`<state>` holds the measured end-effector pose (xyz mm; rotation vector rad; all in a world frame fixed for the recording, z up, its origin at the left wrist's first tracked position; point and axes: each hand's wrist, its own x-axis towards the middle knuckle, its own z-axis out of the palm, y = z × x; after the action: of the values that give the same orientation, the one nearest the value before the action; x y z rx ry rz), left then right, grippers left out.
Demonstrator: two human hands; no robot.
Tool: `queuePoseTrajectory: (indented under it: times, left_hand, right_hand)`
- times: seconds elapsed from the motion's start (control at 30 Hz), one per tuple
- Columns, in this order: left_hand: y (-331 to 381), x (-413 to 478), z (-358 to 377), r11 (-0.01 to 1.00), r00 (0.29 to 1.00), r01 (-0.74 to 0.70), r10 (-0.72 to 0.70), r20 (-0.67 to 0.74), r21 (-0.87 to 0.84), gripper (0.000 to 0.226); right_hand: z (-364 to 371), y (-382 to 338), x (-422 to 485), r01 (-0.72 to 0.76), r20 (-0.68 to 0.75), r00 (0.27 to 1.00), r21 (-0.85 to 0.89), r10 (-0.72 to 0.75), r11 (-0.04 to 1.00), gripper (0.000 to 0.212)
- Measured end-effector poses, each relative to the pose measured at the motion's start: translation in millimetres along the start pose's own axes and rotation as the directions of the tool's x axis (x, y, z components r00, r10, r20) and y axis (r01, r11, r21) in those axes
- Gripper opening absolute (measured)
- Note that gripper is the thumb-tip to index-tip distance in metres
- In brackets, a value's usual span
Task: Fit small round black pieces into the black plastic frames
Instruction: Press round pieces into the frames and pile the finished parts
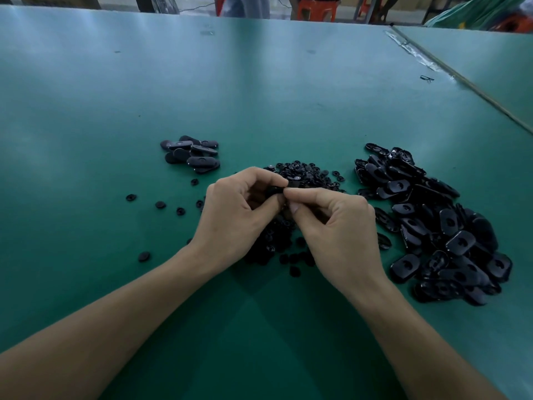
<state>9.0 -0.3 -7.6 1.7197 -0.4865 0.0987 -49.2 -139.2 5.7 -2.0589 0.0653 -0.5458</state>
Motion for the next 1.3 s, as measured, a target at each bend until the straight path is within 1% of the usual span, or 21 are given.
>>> queuePoseTrajectory:
  times: [0.07,0.13,0.2,0.3,0.37,0.5,0.73,0.93,1.03,1.13,1.3]
  left_hand:
    - [-0.3,-0.2,0.9,0.999,1.0,-0.012,0.012,0.005,0.038,0.023]
    - [0.1,-0.5,1.8,0.999,1.0,-0.026,0.025,0.017,0.037,0.023]
    - [1.2,-0.9,2.2,1.0,0.999,-0.01,0.01,0.037,-0.011,0.025]
    - [2.4,-0.6,0.4,0.993,0.997,0.035,-0.027,0.072,-0.113,0.027]
    - [2.8,0.1,-0.7,0.991,0.996,0.041,-0.031,0.079,-0.13,0.027]
    - [5.4,-0.2,-0.2,0.987,0.996,0.059,-0.048,0.079,-0.15,0.027]
    - [3.9,-0.3,-0.6,0.99,0.996,0.054,-0.045,0.073,-0.129,0.03]
    - [4.5,-0.5,-1.5,0.991,0.998,0.037,-0.029,0.064,-0.128,0.033]
    - [6.2,-1.0,-1.9,0.984,0.997,0.051,-0.039,0.073,-0.168,0.031]
    - [7.6,-1.0,-2.7,0.963,0.993,0.102,-0.081,0.091,-0.251,0.024]
    - [8.4,-0.6,-3.0,0.942,0.988,0.135,-0.106,0.11,-0.308,0.022]
  right_hand:
    - [-1.4,0.8,1.2,0.016,-0.017,1.0,-0.008,-0.016,1.0,0.022]
    - [-2.8,2.3,2.5,0.039,-0.032,0.999,-0.025,-0.04,0.999,0.024]
    - [-5.6,4.2,4.4,0.032,-0.005,0.999,-0.026,-0.032,0.999,0.027]
    - [-9.7,7.4,8.5,-0.014,0.059,0.998,0.081,0.01,0.997,0.023]
    - [-12.0,8.2,10.2,-0.018,0.071,0.997,0.125,0.01,0.992,0.022]
    - [-14.2,9.2,11.0,-0.008,0.093,0.996,0.11,-0.003,0.994,0.022]
    - [-13.2,9.3,10.7,-0.032,0.134,0.991,0.078,0.021,0.996,0.014]
    - [-11.4,10.2,11.9,-0.085,0.15,0.986,0.122,0.067,0.989,0.011]
    - [-13.8,12.3,12.8,-0.11,0.189,0.979,0.158,0.079,0.981,0.01]
    - [-15.9,13.3,13.9,-0.093,0.215,0.975,0.178,0.054,0.98,0.013]
    - [-16.9,13.2,13.1,-0.063,0.198,0.98,0.184,0.026,0.981,0.015]
